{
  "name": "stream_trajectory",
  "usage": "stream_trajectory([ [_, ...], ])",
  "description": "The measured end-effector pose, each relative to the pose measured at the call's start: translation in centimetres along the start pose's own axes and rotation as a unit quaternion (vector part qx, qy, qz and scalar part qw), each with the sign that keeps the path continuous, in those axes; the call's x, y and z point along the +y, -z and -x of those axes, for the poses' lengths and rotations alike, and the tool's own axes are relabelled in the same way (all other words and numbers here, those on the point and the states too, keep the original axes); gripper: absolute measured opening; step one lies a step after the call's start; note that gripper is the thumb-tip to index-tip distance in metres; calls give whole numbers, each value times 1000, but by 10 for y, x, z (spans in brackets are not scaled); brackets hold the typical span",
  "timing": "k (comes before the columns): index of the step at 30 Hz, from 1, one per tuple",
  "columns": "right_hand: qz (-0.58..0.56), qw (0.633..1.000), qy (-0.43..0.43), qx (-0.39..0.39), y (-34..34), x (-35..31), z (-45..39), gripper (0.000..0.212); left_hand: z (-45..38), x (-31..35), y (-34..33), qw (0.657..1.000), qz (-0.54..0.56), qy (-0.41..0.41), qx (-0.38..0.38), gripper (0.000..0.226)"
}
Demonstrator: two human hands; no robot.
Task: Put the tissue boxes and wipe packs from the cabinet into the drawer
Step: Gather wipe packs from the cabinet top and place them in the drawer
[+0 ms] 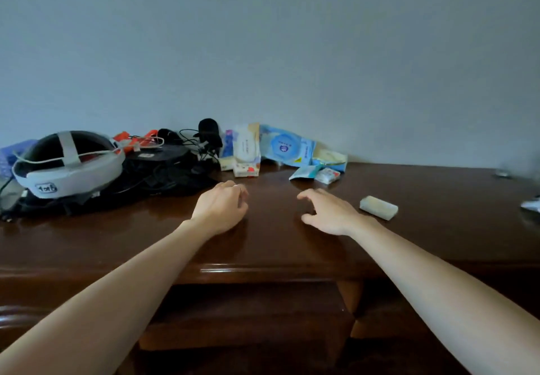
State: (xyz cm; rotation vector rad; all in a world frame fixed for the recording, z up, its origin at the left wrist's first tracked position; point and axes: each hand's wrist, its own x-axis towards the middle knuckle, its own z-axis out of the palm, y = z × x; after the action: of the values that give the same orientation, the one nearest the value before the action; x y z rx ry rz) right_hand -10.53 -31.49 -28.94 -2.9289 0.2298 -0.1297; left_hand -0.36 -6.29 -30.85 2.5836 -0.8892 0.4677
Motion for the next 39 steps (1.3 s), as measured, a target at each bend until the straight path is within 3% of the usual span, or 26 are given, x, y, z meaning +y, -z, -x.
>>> stream_trajectory([
  [3,15,1000,3,27,5,-7,-55,53,-47,-10,-16,999,-22,4,-49,41],
  [6,21,998,2,54,7,-17,-117,51,-89,-25,-34,998,-49,3,-28,53],
  [13,145,988,-36,43,-21,-19,-243,43,-191,-56,-80,996,42,61,42,50],
  [18,147,985,-79,37,-52,-8,-287,49,-240,-54,-116,995,-44,88,-29,49],
  [25,147,983,-91,61,-52,-9,-276,65,-257,-41,-117,986,-77,96,-110,49],
  [29,124,983,-77,109,-37,-6,-251,68,-250,-36,-105,988,-82,81,-107,75],
  [34,79,981,-60,166,-12,1,-216,77,-232,-26,-86,995,-42,50,-74,50],
  [39,55,968,-32,245,2,-14,-181,77,-198,0,-60,997,66,-22,25,25],
])
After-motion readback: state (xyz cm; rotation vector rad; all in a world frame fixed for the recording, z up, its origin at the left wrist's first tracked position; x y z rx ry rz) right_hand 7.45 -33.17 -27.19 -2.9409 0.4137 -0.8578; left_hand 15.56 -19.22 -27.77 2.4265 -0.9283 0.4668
